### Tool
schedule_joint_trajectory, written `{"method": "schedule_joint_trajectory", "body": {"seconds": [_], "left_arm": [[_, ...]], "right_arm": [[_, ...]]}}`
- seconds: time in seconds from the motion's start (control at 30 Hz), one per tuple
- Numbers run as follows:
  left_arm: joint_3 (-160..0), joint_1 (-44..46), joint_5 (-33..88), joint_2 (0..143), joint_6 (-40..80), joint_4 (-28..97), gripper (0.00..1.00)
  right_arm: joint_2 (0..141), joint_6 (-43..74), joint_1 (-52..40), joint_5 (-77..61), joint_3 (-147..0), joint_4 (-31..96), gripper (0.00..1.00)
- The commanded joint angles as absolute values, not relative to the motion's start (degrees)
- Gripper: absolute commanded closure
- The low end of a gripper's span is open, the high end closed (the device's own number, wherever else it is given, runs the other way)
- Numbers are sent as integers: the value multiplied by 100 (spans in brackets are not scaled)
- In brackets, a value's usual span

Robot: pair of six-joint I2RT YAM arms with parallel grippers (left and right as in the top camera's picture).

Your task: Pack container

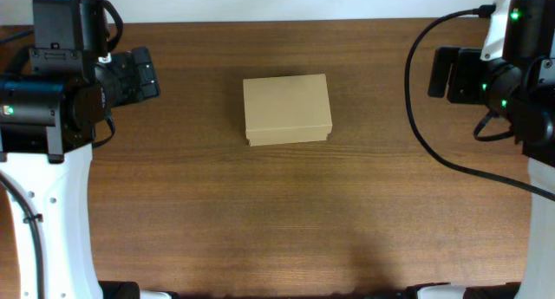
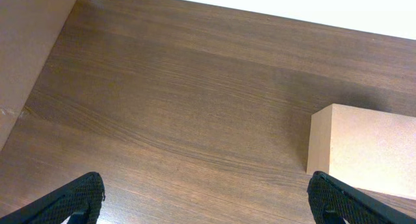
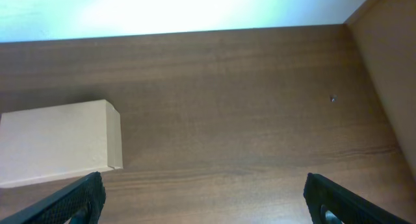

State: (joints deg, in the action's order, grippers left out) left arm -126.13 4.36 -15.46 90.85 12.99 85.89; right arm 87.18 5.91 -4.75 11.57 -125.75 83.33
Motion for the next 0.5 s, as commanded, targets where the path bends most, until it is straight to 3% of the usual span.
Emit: {"method": "schedule_joint_trajectory", "body": {"seconds": [0.0, 0.2, 0.47], "left_arm": [[-12597, 423, -1588, 9028, 1273, 8593, 0], [-12597, 423, -1588, 9028, 1273, 8593, 0], [-12597, 423, -1588, 9028, 1273, 8593, 0]], "right_arm": [[8573, 624, -473, 1243, -12529, 8239, 1], [7419, 624, -460, 982, -11513, 6611, 1], [4600, 626, 91, 401, -7393, 3439, 1]]}}
